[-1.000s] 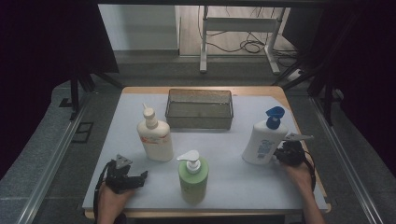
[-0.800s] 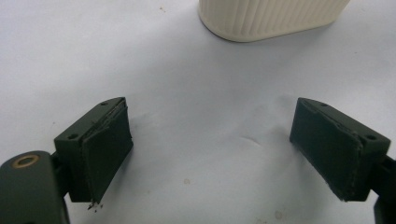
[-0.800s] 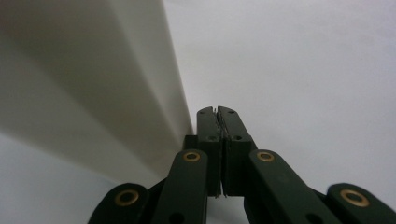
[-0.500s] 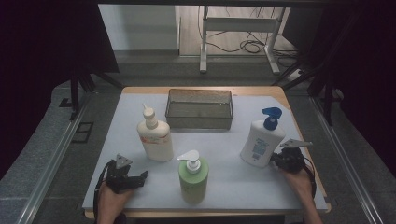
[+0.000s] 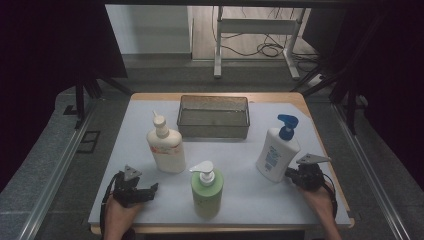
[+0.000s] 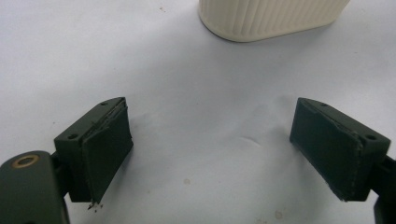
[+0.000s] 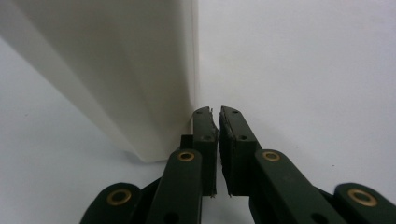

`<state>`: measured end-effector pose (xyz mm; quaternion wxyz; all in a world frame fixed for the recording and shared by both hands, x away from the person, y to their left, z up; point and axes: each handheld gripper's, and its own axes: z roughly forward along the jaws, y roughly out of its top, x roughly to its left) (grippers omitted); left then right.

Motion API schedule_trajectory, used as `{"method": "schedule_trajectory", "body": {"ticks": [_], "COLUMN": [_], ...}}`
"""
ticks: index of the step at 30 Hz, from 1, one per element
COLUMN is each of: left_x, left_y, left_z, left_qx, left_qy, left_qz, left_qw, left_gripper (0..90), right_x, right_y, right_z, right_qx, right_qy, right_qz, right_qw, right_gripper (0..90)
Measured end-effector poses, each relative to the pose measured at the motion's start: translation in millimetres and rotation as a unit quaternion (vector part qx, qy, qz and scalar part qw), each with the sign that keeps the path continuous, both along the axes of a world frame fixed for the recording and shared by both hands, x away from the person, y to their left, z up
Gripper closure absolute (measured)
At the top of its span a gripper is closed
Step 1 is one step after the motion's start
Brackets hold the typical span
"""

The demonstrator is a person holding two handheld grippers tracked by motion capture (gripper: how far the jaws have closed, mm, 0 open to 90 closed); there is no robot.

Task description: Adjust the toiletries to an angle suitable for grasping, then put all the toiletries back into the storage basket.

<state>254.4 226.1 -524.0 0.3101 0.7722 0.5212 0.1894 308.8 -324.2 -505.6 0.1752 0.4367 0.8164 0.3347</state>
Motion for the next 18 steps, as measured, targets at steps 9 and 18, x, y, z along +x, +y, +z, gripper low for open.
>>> {"method": "schedule_trajectory", "body": {"ticks": [9,18], "left_x": [0.0,0.0], "left_y": [0.0,0.1], "left_z": [0.0,0.0], "left_qx": [0.0,0.0], "left_qy": [0.0,0.0], "left_qz": [0.0,0.0], "left_qw": [1.0,1.0], "left_gripper": [12.0,12.0], "right_x": [-4.4,-11.4], "right_y": [-3.3,-8.7], "right_z": [3.2,4.3], "right_qx": [0.015,0.014], "right_qy": [-0.002,-0.002], "right_qz": [-0.001,-0.015], "right_qw": [0.9999,0.9998], "right_gripper": [78.8,64.6]}}
